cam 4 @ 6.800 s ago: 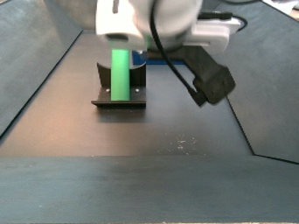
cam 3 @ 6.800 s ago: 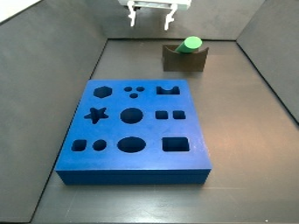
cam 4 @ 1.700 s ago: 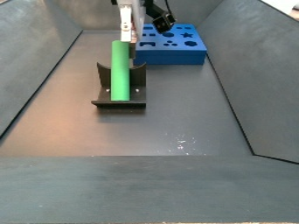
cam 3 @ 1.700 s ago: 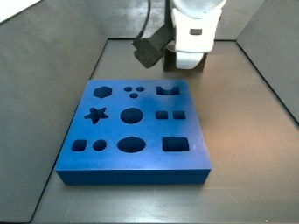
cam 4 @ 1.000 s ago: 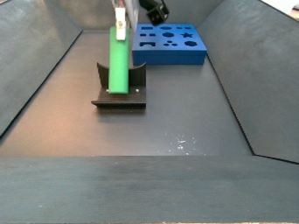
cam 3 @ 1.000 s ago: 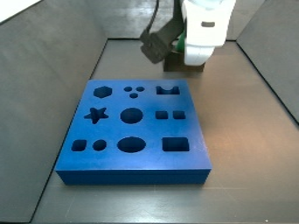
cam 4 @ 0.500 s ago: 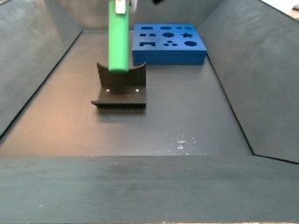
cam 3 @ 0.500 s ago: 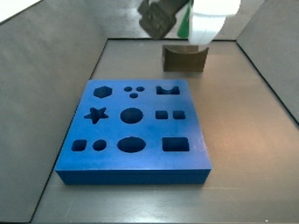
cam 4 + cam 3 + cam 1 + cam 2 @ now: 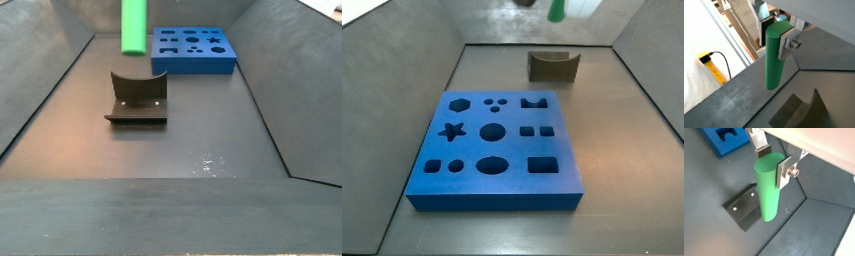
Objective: Pick up the oval object. Move up. Place the oval object on the fixture. Regrasp the oval object. Move to above the board. Insert the oval object.
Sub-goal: Move to above the board.
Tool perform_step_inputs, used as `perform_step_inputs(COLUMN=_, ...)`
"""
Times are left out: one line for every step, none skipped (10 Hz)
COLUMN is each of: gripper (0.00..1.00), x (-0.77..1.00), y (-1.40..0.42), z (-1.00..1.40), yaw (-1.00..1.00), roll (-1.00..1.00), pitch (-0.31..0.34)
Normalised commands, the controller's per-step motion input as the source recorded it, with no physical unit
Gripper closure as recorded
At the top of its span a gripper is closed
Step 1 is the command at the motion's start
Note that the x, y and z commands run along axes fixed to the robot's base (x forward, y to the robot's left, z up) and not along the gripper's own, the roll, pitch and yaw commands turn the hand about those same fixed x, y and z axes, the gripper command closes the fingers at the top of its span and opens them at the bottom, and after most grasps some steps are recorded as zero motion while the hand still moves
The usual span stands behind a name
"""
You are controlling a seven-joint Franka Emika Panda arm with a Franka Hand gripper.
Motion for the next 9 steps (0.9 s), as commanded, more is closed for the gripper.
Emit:
perform_step_inputs(gripper=1.0, x=0.01, y=-0.08, z=1.0, yaw=0.07, roll=-0.05, pitch=0.11)
perform_step_inputs(gripper=1.0, x=0.01, y=-0.07, z=0.95, yaw=0.07, roll=-0.05, pitch=0.112)
perform_step_inputs(gripper=1.0, x=0.01, y=-0.04, z=0.75, yaw=0.07, roll=-0.06, pitch=0.112)
perform_step_inputs(gripper=1.0, x=0.01, y=-0.03, z=0.55, yaw=0.07, roll=-0.06, pitch=0.116)
perform_step_inputs(gripper=1.0, x=0.01, y=-0.02, z=0.4, yaw=0.07, roll=-0.06, pitch=0.113)
perform_step_inputs(gripper=1.0, x=0.01, y=-0.02, z=0.3, yaw=0.07, roll=-0.06, pitch=0.113)
perform_step_inputs(gripper=1.0, x=-0.68, y=-1.0, z=0.19, yaw=1.0, roll=-0.51, pitch=0.047)
perform_step_inputs(gripper=1.0, x=-0.67, y=-1.0, z=0.18, yaw=1.0, roll=-0.49, pitch=0.03)
perform_step_inputs(gripper=1.0, x=-0.67, y=-1.0, z=0.19, yaw=1.0, roll=-0.48, pitch=0.01)
